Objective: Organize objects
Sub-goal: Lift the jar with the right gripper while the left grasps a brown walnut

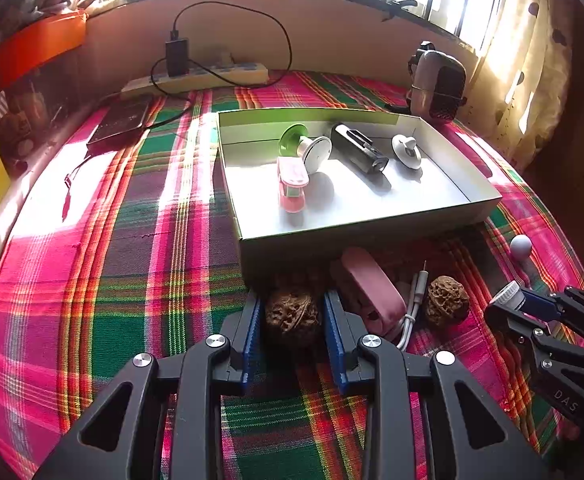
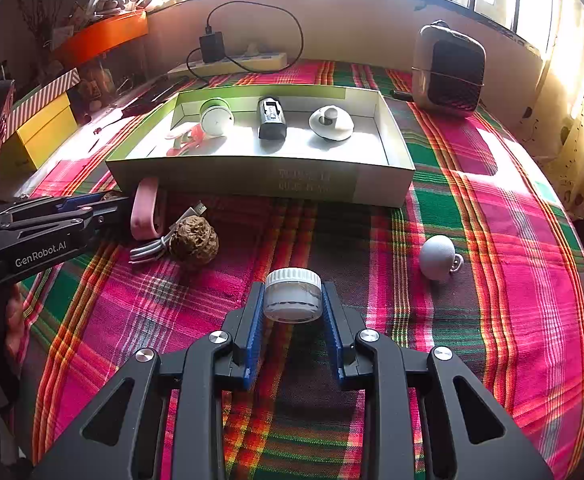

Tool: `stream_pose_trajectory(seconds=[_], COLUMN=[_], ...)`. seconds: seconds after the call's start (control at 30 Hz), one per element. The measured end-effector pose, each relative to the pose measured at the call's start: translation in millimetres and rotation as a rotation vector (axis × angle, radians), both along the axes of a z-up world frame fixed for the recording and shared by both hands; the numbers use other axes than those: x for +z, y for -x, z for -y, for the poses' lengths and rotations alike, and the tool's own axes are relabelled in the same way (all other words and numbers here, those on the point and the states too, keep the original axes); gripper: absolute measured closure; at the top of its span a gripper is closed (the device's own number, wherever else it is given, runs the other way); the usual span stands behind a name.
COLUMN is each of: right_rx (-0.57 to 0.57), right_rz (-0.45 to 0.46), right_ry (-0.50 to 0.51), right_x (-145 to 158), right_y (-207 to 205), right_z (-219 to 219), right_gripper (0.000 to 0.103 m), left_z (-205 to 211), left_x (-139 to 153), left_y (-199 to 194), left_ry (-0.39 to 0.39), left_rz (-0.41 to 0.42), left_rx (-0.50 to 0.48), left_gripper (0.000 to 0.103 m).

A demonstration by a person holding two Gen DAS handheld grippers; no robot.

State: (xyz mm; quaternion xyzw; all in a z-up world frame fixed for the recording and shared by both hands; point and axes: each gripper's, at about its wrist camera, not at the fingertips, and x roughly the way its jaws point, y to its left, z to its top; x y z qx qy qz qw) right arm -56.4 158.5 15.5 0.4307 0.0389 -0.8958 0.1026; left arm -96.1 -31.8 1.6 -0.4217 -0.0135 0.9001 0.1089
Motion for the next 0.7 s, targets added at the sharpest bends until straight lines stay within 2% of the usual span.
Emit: stream_pose_trajectory(seconds=[0.7], right_rx=[0.000], right_rz=[-0.001], right_ry=[-0.002], right_x=[0.1], right_y=[-0.2], right_z=[0.3], right_gripper=[0.075], left_z=[3.7], left_x=[0.4], left_y=[-1.5], left_ry=[-0.017], left_rz=[0.001], left_rx=[0.008], left_gripper=[0.076])
